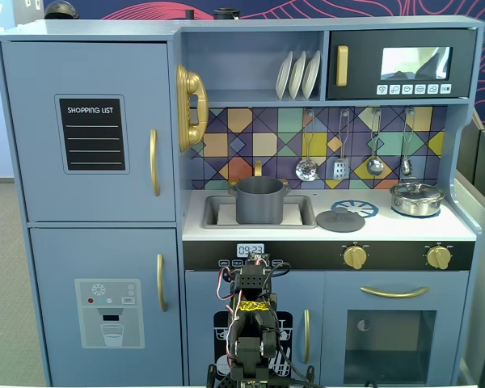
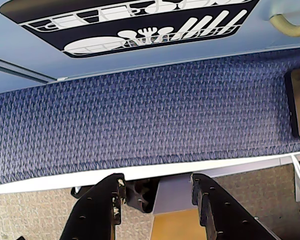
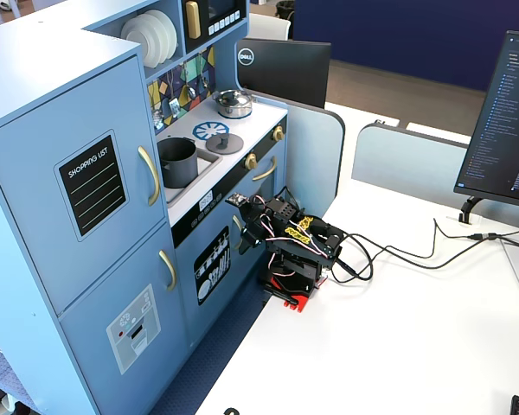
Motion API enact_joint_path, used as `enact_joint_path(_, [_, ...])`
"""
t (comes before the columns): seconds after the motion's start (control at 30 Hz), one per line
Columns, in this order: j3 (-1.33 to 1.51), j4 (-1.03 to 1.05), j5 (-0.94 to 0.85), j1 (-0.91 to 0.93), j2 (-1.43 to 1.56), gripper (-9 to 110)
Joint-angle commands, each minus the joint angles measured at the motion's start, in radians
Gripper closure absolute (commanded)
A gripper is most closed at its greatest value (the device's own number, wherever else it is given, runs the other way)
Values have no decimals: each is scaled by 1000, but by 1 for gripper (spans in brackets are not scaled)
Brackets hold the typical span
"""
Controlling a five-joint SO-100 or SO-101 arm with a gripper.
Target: Pick up the lid from the counter and put it on the gray recipient
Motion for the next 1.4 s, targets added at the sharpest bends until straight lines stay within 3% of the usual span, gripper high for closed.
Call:
enact_joint_path(0.0, [15, 172, 26, 14, -3, 93])
enact_joint_path(0.6, [15, 173, -18, -15, -3, 93])
enact_joint_path(0.8, [14, 158, 124, -41, -3, 93])
enact_joint_path(0.9, [-35, 170, -118, 26, -6, 92])
enact_joint_path(0.97, [-126, 170, -112, 75, -26, 92])
enact_joint_path(1.17, [-425, 318, -313, 84, -169, 90])
enact_joint_path(1.23, [-517, 394, -503, 140, -192, 89])
enact_joint_path(1.37, [-672, 486, -630, 247, -218, 86])
